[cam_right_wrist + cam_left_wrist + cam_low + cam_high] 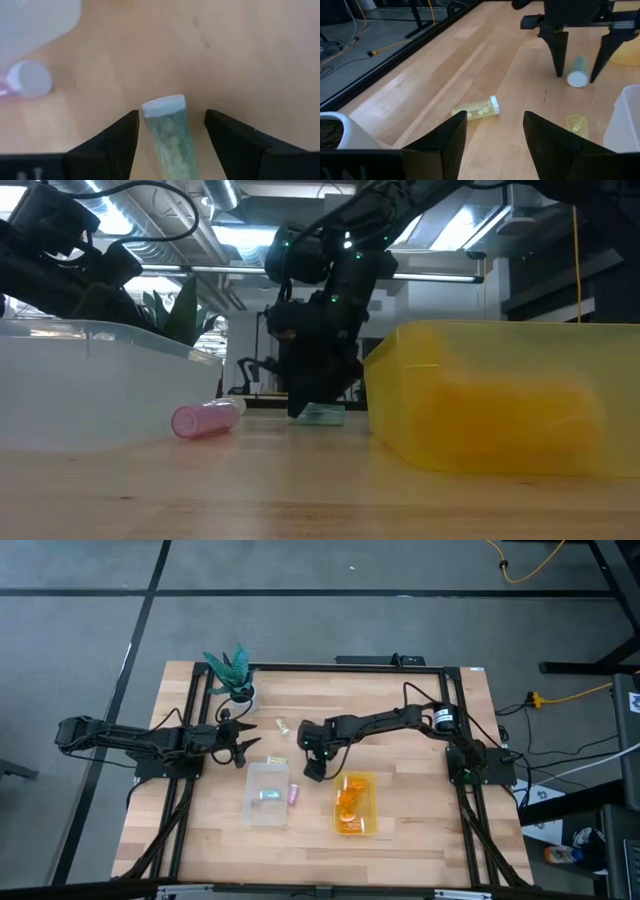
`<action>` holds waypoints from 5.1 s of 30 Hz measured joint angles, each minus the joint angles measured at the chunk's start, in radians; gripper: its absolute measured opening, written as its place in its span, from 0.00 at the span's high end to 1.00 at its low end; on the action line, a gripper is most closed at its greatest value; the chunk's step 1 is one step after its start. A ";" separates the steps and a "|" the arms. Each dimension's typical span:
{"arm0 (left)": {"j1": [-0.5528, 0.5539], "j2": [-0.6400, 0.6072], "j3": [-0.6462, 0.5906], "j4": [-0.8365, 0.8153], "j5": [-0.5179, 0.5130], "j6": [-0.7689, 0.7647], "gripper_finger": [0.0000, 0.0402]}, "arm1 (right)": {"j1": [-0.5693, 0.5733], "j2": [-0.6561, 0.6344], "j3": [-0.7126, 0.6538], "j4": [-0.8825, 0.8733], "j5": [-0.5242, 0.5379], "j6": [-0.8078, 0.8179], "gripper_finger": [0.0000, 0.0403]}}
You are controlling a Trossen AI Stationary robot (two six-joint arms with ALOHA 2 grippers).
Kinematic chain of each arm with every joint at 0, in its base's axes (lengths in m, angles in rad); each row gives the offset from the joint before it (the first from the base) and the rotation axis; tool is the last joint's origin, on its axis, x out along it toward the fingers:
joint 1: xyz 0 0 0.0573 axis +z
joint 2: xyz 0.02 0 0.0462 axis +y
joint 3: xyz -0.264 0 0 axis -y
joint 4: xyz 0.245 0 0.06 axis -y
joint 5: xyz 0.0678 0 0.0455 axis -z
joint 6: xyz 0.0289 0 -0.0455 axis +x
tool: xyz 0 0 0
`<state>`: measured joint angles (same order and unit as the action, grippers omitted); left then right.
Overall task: Pick and place medicine bottles into bin by pill shape (circle, oval)
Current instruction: Put the blue pill bottle into the transparent bin, then put the top yellow pill bottle into the transparent bin
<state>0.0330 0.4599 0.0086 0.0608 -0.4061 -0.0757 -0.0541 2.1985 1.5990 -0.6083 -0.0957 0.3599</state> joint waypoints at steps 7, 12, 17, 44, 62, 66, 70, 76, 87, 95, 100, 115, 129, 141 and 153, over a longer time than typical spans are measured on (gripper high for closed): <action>0.000 0.000 0.000 0.000 0.000 0.000 0.53 | -0.013 0.001 0.000 -0.001 0.053 0.002 0.42; 0.000 0.000 0.000 0.000 0.000 0.000 0.53 | -0.018 0.001 0.000 -0.002 0.067 0.027 0.50; 0.000 0.000 0.000 0.000 0.000 0.000 0.53 | -0.024 0.001 0.000 -0.004 0.071 0.029 0.61; 0.000 0.000 0.000 0.000 0.000 0.000 0.53 | -0.005 0.002 0.428 0.109 0.028 -0.295 0.70; 0.000 0.000 0.000 0.000 0.000 0.000 0.53 | 0.099 0.050 0.427 0.447 -0.314 -0.422 0.70; 0.000 0.002 0.000 0.000 0.000 0.000 0.53 | 0.117 0.061 0.426 0.438 -0.248 -0.404 0.70; 0.000 0.004 0.000 0.000 0.000 0.000 0.53 | 0.129 0.061 0.422 0.404 -0.221 -0.388 0.70; 0.000 0.004 0.000 0.000 0.000 0.000 0.53 | 0.154 0.060 0.422 0.371 -0.222 -0.394 0.70; 0.000 0.004 0.000 0.000 0.000 0.000 0.53 | 0.163 0.060 0.422 0.373 -0.220 -0.395 0.69; 0.000 0.004 0.000 0.000 0.000 0.000 0.53 | 0.163 0.060 0.422 0.372 -0.220 -0.392 0.60; 0.000 0.004 0.000 0.000 0.000 0.000 0.53 | 0.163 0.060 0.422 0.372 -0.219 -0.392 0.52; -0.001 0.004 0.000 0.000 0.002 0.000 0.53 | 0.163 0.060 0.422 0.324 0.016 -0.390 0.49; -0.001 0.004 0.000 0.000 0.004 0.000 0.53 | 0.070 0.058 0.453 -0.005 0.621 -0.153 0.49; -0.001 0.004 0.000 0.000 0.004 0.000 0.53 | -0.077 0.059 0.272 0.203 0.334 -0.024 0.49; -0.001 0.004 0.000 0.000 0.004 0.000 0.53 | -0.085 0.060 0.002 0.612 0.309 -0.051 0.49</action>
<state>0.0322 0.4637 0.0086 0.0612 -0.4023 -0.0757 -0.1394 2.2588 1.6010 0.0041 0.2135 0.3088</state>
